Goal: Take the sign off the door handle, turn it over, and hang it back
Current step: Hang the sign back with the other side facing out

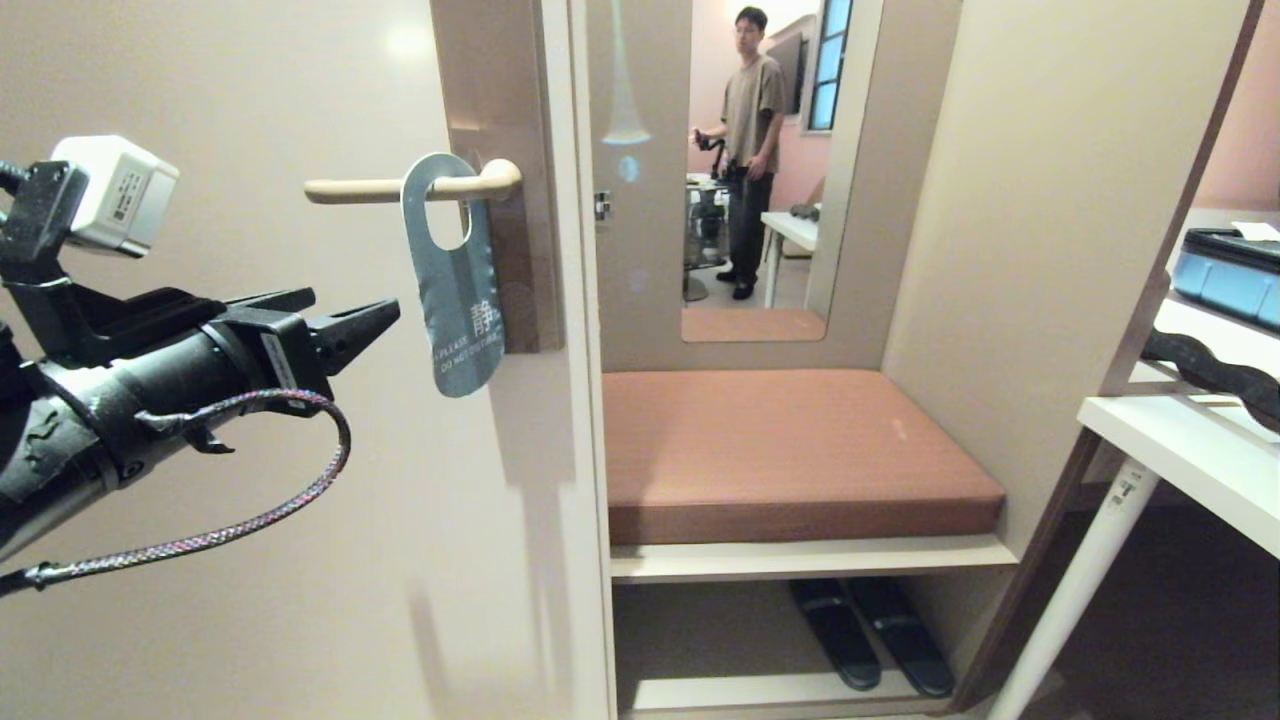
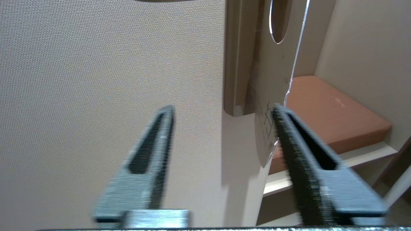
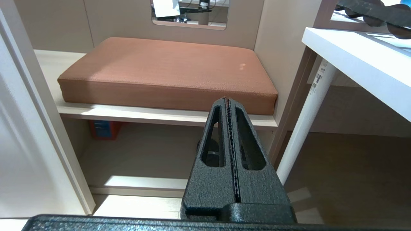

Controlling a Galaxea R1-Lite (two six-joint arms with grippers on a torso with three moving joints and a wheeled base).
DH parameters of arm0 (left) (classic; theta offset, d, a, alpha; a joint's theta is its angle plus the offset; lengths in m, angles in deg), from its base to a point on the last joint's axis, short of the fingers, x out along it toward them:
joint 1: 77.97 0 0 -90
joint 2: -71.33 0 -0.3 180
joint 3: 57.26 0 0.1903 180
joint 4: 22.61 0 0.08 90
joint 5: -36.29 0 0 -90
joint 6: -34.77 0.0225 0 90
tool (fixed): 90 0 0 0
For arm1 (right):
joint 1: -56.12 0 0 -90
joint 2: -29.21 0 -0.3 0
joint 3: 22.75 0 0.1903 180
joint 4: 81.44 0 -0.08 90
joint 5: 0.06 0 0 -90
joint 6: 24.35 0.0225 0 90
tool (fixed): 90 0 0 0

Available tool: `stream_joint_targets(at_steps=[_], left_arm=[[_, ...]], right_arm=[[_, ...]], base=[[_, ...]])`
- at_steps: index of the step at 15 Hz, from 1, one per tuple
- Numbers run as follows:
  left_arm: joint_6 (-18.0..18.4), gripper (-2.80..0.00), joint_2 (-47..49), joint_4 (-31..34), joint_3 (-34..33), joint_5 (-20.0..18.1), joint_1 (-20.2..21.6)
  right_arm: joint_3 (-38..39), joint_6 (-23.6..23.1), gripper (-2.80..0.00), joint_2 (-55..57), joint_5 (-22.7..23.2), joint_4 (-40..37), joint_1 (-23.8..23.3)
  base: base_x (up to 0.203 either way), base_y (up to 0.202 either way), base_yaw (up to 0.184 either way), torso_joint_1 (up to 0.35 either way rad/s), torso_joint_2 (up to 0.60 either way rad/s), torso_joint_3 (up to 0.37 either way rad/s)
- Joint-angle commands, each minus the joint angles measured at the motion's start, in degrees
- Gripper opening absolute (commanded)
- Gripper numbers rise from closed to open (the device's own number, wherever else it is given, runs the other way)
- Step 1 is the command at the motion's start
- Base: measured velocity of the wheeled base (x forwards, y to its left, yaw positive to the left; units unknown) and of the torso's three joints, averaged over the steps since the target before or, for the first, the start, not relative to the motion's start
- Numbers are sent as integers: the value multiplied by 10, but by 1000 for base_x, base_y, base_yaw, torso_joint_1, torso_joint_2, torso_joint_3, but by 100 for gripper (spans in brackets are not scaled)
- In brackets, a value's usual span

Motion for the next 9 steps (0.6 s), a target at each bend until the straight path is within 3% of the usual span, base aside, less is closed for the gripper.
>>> stream_joint_targets(at_steps=[1,9], left_arm=[[0,-280,-6,-2,-2,1,4],[0,-280,26,-7,-1,-2,19]], right_arm=[[0,-1,-280,0,0,0,0],[0,-1,-280,0,0,0,0]], base=[[0,0,0,0,0,0],[0,0,0,0,0,0]])
